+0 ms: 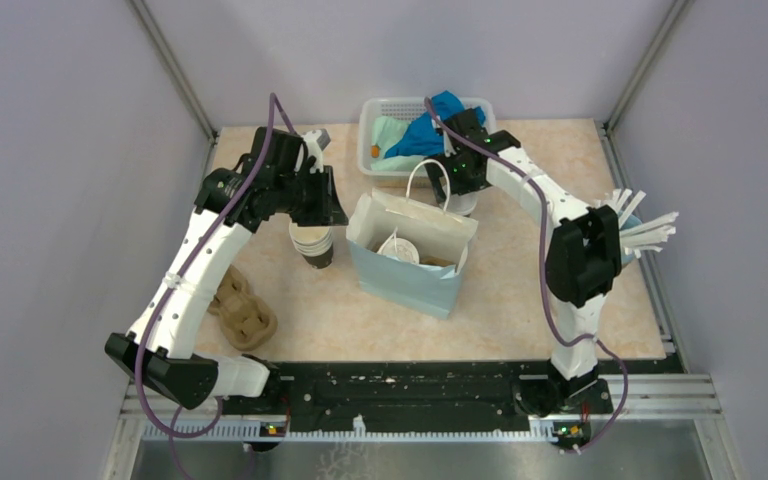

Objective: Pack the takeout coffee

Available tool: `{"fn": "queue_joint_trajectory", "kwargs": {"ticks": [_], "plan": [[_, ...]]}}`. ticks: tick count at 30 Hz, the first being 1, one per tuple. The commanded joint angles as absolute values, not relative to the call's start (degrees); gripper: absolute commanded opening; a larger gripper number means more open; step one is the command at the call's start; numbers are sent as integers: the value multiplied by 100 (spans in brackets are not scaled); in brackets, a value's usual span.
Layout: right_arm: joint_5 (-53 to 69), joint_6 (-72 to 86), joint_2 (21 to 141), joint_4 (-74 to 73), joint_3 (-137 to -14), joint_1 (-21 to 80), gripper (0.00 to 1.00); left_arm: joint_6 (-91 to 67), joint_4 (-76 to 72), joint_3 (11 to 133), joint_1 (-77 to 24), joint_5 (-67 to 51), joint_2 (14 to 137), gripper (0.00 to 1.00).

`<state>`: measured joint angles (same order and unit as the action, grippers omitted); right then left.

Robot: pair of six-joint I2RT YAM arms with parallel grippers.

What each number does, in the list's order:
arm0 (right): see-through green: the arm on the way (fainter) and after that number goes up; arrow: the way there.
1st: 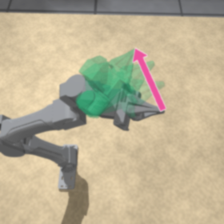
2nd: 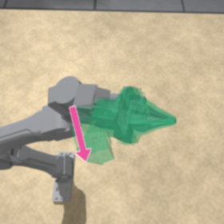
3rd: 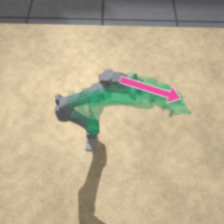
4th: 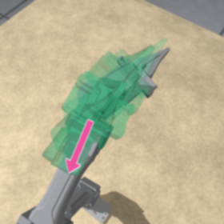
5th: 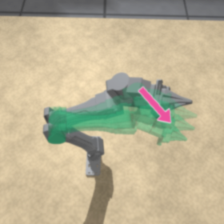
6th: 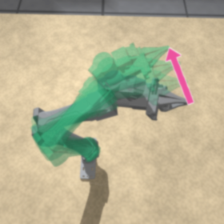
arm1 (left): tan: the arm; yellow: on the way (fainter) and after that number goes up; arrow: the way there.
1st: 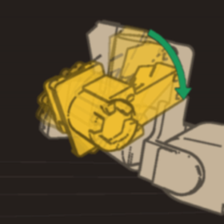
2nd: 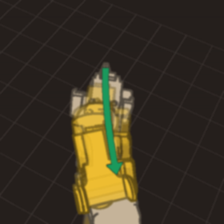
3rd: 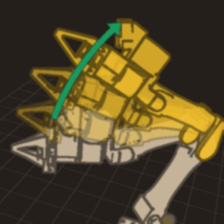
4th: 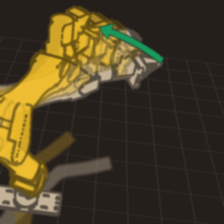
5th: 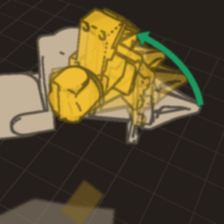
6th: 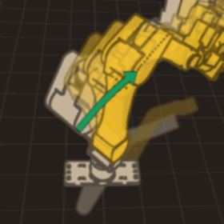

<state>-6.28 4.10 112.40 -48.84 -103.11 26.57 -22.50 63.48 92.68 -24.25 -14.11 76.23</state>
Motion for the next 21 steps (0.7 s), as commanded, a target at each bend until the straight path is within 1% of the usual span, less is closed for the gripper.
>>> {"fn": "queue_joint_trajectory", "kwargs": {"ticks": [1,3,9,17,19,21], "plan": [[-578,396,11349,-4824,-10437,2622,92,-2224,6259,9434,-2426,-1498,7559,30],[-611,389,11360,-4822,-10405,2622,91,-2219,6253,9433,-2426,-1503,7560,30],[-703,369,11391,-4835,-10405,2628,92,-2206,6251,9431,-2426,-1508,7560,30],[-822,369,11300,-4879,-10523,2626,84,-2197,6242,9462,-2426,-1518,7559,31],[-847,410,11157,-4902,-10557,2626,83,-2212,6228,9489,-2426,-1489,7543,33],[-904,452,10959,-4877,-10553,2625,82,-2257,6191,9516,-2425,-1488,7519,39]]}}
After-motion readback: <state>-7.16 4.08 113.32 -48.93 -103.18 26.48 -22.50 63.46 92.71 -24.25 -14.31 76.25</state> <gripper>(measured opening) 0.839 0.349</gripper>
